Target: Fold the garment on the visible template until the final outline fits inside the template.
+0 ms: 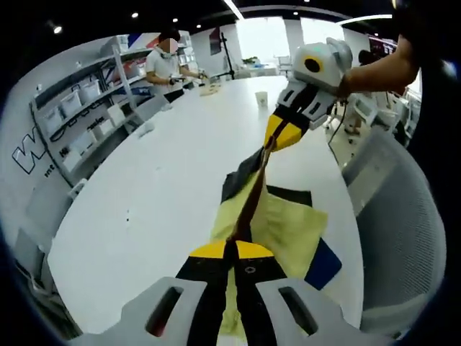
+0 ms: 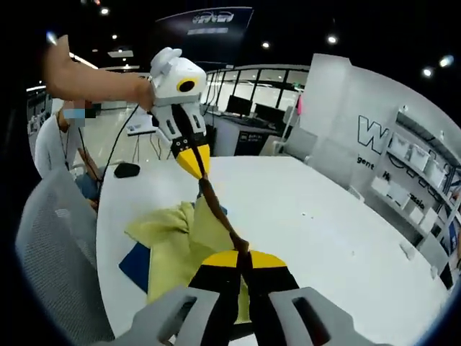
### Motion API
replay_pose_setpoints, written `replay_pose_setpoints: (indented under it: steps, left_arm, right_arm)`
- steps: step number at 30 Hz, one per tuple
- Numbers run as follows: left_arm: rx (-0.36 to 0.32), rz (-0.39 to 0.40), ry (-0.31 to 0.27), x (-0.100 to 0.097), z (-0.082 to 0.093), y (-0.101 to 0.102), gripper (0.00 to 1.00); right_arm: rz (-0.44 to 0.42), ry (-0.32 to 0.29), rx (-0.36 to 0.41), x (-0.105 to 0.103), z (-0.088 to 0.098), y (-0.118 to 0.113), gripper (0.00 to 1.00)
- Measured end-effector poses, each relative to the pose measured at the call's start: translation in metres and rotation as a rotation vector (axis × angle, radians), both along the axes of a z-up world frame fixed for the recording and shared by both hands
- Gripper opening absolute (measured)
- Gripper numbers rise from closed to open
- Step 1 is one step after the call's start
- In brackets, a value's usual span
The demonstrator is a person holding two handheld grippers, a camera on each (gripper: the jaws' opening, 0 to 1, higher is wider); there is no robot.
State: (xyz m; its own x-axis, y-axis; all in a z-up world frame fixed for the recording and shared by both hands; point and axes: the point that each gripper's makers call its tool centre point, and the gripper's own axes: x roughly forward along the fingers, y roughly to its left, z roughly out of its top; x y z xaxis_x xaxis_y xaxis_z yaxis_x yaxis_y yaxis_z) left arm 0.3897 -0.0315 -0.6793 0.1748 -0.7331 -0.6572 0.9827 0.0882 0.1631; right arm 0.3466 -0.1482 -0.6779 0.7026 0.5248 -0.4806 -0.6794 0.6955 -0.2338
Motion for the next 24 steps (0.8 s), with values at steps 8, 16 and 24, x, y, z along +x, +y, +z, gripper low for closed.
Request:
replay_pose_setpoints:
  steps: [8,16,24]
  left_arm:
    - [0.008,0.009,-0.025,-0.006,0.009,0.005,0.02]
    - [0.024,0.015,-0.048,-0.011,0.014,0.011,0.02]
    - [0.027,0.012,-0.056,-0.014,0.014,0.012,0.02]
  right_arm:
    - [0.033,0.058,-0.063,-0.002,0.012,0.008,0.0]
    - [0.068,0.064,-0.093,-0.005,0.017,0.012,0.0]
    - [0.075,0.068,-0.1,-0.008,0.016,0.013,0.0]
